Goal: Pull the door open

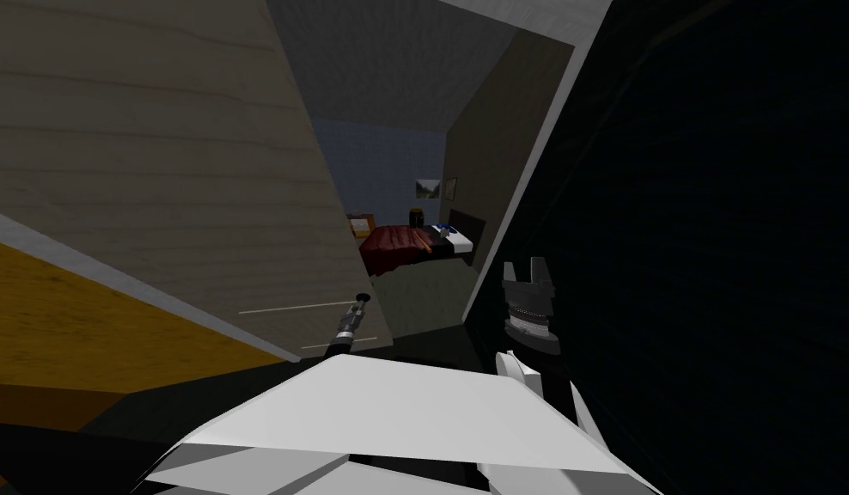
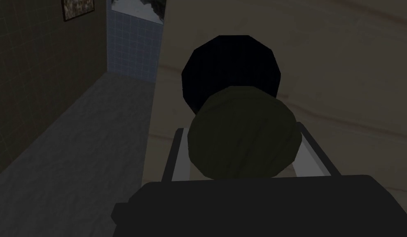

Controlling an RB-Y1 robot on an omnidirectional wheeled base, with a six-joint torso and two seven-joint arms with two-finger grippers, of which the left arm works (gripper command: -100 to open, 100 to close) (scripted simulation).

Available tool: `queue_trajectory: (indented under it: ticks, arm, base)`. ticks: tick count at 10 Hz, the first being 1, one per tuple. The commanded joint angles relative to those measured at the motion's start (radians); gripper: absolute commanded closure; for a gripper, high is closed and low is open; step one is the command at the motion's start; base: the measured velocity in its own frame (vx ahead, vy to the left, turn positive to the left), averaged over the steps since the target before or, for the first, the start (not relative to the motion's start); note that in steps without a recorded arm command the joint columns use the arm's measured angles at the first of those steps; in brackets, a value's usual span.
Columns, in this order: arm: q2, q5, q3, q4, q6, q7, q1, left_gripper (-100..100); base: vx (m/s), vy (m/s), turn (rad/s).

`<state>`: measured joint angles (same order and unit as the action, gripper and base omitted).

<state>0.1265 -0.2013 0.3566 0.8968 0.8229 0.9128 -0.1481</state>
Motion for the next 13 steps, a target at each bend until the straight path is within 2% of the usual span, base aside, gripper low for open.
queue_trajectory:
  ticks: [1,2,4,5,7,8,10,11,12,13]
  arm:
    - [-0.004,0.013,-0.024,0.000,-0.001,-0.050,0.003,100]
    - [-0.004,0.013,-0.024,0.000,-0.001,-0.061,0.003,100]
    - [0.002,0.035,-0.046,-0.002,-0.001,-0.123,0.007,100]
    - [0.002,0.035,-0.046,-0.002,-0.001,-0.136,0.007,100]
    - [0.008,0.056,-0.069,-0.003,-0.001,-0.199,0.011,100]
    - [0.008,0.056,-0.069,-0.003,-0.001,-0.211,0.011,100]
    - [0.016,0.081,-0.094,-0.005,0.000,-0.277,0.016,100]
    - [0.016,0.081,-0.094,-0.005,0.000,-0.291,0.016,100]
    - [0.019,0.094,-0.107,-0.006,0.000,-0.324,0.019,100]
    - [0.019,0.094,-0.107,-0.006,0.000,-0.331,0.019,100]
  base:
    - [-0.047,0.006,0.013]
    - [-0.032,-0.004,0.004]
    - [-0.031,0.003,0.014]
    - [-0.027,0.003,0.008]
    - [-0.030,-0.003,0.017]
    - [-0.027,0.003,-0.002]
    - [-0.043,0.007,0.022]
    - [-0.040,0.010,-0.001]
    - [-0.027,0.002,-0.007]
    - [-0.018,-0.001,0.014]
